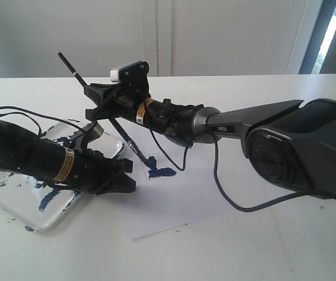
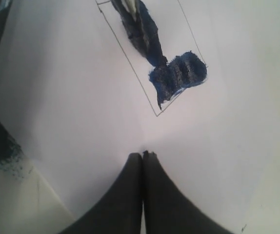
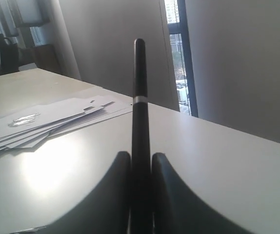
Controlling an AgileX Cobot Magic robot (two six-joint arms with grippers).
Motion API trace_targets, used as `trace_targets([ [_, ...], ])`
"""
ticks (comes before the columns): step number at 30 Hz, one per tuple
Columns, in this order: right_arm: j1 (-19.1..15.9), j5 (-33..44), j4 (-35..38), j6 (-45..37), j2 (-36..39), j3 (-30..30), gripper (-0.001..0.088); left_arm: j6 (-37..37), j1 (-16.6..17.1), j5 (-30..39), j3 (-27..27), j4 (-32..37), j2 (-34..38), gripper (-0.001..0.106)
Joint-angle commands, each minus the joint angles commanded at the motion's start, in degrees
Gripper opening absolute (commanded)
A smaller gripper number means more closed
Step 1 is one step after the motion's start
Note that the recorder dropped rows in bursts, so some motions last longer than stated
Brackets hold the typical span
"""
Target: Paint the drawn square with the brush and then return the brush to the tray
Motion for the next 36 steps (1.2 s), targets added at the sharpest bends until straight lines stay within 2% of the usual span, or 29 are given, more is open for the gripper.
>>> trace_targets([
  [3, 0.00, 0.00, -0.05, 0.87, 0.00, 0.00, 0.0000, 0.00, 0.00, 0.00, 0.00, 0.00, 0.00, 0.005],
  [8, 0.00, 0.00, -6.12, 4.50, -0.04, 0.00, 0.0000, 0.00, 0.00, 0.00, 0.00, 0.00, 0.00, 0.005],
  [11, 0.00, -0.34, -7.22, 6.06, -0.39, 0.24, 0.0000, 0.00, 0.00, 0.00, 0.00, 0.00, 0.00, 0.005],
  [19, -0.33, 1.06, -8.24, 5.70, -4.30, 4.78, 0.0000, 0.00, 0.00, 0.10, 0.00, 0.00, 0.00, 0.005],
  [25, -2.29, 2.01, -8.27, 4.60, -4.42, 7.38, 0.0000, 0.00, 0.00, -0.03, 0.00, 0.00, 0.00, 0.005],
  [36, -4.67, 2.68, -8.43, 0.44, -4.56, 7.62, 0.0000, 0.00, 0.00, -0.03, 0.00, 0.00, 0.00, 0.005],
])
